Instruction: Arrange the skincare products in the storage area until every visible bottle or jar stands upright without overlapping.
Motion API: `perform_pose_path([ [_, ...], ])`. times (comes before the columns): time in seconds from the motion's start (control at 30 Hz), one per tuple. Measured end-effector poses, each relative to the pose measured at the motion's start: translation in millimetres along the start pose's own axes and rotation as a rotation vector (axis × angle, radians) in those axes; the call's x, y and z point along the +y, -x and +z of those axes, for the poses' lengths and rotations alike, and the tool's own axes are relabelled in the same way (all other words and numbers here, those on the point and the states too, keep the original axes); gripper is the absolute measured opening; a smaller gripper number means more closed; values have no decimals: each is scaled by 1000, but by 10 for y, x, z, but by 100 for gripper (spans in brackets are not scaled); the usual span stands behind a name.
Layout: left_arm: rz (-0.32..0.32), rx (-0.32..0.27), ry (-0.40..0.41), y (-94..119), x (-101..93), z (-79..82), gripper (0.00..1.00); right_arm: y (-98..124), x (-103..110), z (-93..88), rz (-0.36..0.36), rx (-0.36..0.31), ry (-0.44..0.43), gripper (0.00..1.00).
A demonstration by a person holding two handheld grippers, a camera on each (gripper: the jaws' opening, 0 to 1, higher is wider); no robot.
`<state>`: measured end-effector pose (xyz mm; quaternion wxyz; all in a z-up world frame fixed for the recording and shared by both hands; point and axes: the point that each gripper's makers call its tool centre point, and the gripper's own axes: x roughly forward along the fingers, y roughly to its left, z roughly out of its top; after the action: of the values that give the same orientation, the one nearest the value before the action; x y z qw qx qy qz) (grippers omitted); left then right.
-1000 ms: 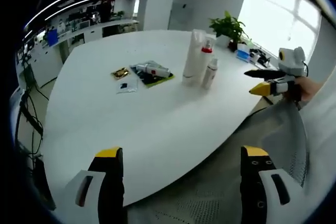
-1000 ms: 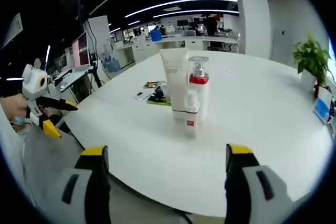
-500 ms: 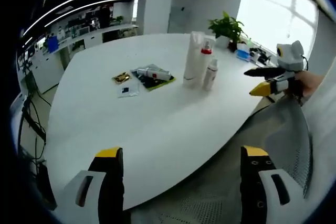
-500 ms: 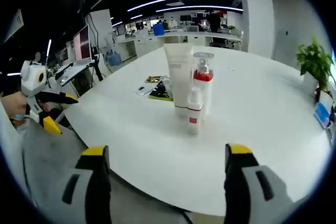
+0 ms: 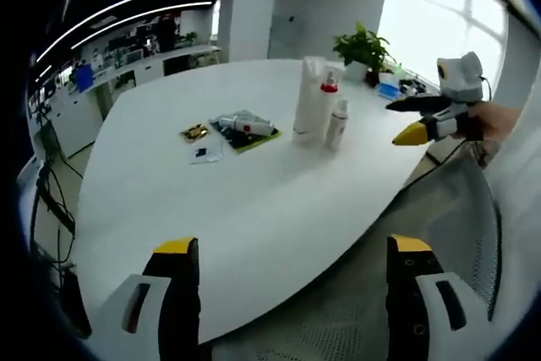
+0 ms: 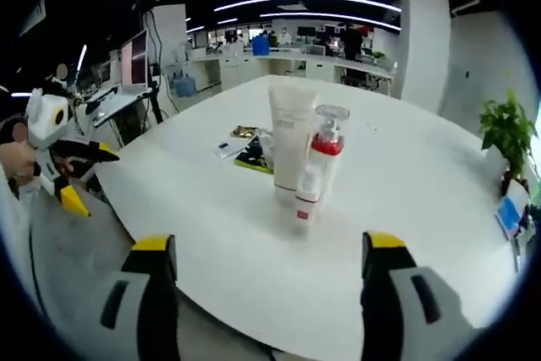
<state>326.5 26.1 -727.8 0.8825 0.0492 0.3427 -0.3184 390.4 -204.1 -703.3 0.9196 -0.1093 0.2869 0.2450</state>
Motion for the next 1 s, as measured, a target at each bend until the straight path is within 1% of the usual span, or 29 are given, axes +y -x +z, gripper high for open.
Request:
perform_pose_path([
  [0.1, -9, 15, -10, -18, -19, -16, 90, -17, -16, 177, -12, -25, 54, 91],
  [0.13, -18, 16, -3, -23, -35, -14, 90, -29, -20, 238, -18, -28, 87, 91],
  [0.27, -20, 16, -5, -26, -40, -9, 90, -58, 33, 436, -23, -41, 197, 90],
  [0.3, -21, 15, -3, -24, -39, -6, 90, -61, 41, 455, -22, -43, 202, 90],
  [0.37, -24, 10, 3, -21, -27, 2, 90, -72, 65, 577, -23, -58, 230, 88],
  [0.4, -27, 10, 7, -20, -18, 2, 90, -77, 75, 696, -27, -85, 262, 86],
  [0.43, -28, 10, 14, -17, -8, 2, 90, -85, 86, 769, -26, -99, 283, 85],
  [0.53, -30, -4, 37, 1, 9, 20, 90, -132, 136, 1003, -10, -127, 321, 85],
  [0.6, -31, -4, 35, 10, 24, 4, 89, -176, 161, 1116, 2, -133, 342, 85],
  [0.67, -35, 0, 32, 12, 13, -4, 89, -223, 182, 1183, 15, -133, 353, 84],
  [0.77, -39, 7, 31, 3, -4, -11, 89, -330, 258, 1239, 47, -101, 400, 82],
  [0.9, -31, 12, 18, -2, 3, -19, 89, -444, 385, 1365, 79, -106, 422, 82],
  [1.0, -33, 14, 22, -4, 6, -20, 89, -557, 485, 1436, 103, -97, 419, 81],
])
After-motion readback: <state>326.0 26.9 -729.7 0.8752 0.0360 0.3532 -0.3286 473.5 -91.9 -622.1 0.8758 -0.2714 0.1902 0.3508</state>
